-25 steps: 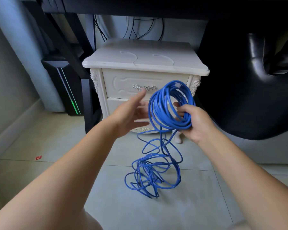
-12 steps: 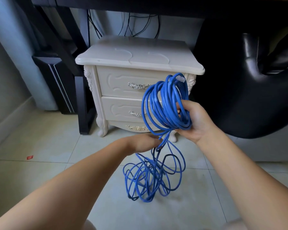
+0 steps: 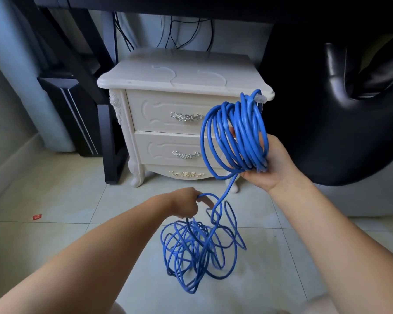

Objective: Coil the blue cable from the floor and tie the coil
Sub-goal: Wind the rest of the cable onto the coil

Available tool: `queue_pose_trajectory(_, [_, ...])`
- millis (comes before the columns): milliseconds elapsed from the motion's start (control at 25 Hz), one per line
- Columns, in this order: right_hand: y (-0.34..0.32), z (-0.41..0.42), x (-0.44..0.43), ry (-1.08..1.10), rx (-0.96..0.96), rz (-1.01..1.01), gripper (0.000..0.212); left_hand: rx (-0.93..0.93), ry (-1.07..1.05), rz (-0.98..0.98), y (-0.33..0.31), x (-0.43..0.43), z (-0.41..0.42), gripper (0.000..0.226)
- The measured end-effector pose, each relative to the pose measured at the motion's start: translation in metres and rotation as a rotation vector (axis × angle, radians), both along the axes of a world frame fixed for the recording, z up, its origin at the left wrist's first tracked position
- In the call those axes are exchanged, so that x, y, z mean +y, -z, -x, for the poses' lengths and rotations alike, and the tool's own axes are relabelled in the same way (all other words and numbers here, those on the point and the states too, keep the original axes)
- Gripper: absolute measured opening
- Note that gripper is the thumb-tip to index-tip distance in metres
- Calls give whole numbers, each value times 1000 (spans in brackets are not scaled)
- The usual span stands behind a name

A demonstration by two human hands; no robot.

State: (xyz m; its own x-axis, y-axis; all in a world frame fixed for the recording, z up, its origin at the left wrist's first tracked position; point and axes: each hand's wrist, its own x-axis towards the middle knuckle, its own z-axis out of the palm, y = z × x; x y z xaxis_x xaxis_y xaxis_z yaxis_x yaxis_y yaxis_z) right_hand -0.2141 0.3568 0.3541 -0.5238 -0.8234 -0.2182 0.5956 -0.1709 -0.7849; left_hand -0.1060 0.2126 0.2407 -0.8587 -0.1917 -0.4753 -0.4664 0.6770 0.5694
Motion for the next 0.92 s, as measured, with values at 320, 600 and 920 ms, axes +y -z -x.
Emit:
queue_pose_trajectory(320, [0,3,4,85,-24,64,6,-96,232,1,5,17,2,81])
queue_pose_trajectory(600, [-1,8,5,157,-5,-7,5,118,44,113,10,22,6,28])
queue_pose_trajectory(920, [31,22,2,266,162,-463,16,380,-538,-781,-41,-14,4,28])
